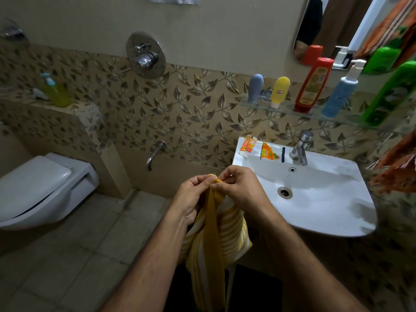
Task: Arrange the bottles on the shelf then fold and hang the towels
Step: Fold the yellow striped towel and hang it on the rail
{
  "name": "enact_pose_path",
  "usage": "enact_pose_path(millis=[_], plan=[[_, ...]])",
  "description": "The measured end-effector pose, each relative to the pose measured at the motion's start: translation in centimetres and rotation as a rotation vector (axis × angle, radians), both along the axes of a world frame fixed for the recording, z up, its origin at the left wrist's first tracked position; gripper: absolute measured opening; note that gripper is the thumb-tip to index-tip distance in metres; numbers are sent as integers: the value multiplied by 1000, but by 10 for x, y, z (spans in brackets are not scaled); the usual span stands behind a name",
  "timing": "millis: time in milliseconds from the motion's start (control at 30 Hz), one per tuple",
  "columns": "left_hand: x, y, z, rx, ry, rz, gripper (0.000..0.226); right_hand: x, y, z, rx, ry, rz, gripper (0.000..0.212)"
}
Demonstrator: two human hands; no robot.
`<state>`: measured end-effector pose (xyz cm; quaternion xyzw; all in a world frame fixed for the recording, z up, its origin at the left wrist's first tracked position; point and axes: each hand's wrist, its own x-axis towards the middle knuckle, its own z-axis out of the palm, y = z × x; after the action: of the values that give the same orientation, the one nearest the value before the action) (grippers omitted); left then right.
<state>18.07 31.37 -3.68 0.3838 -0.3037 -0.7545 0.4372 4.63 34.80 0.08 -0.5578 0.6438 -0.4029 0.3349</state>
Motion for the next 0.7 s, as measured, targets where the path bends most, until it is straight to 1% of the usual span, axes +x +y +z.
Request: enact_pose_path(millis=[33,133,233,300,367,467,567,633,700], plan=[[0,1,1,6,9,-10,2,1,-1,-1,0,16,-3,18],[2,2,1,-11,33,-44,9,2,-2,-3,-13,47,-21,19],[4,2,2,-42,40,-49,10,2,-4,-3,-32,119,-46,22],[3,1,3,-58,30,-53,9,1,-5,-4,-46,196,-74,23],[4,-1,4,-91,-10,-70,8,1,-5,-5,-56,228,-84,23],[7,-5,6,-181,-72,-127,25,0,-6,-5,-72,252,-108,20],[6,-7,8,-242,-84,-130,30,-2,-10,-2,-79,241,-110,16],[4,-8,9,-230,-55,-108,26,-3,-12,1,-79,200,-51,13],[4,-11,8,-209,1,-124,18,-8,-13,7,-73,127,56,15]])
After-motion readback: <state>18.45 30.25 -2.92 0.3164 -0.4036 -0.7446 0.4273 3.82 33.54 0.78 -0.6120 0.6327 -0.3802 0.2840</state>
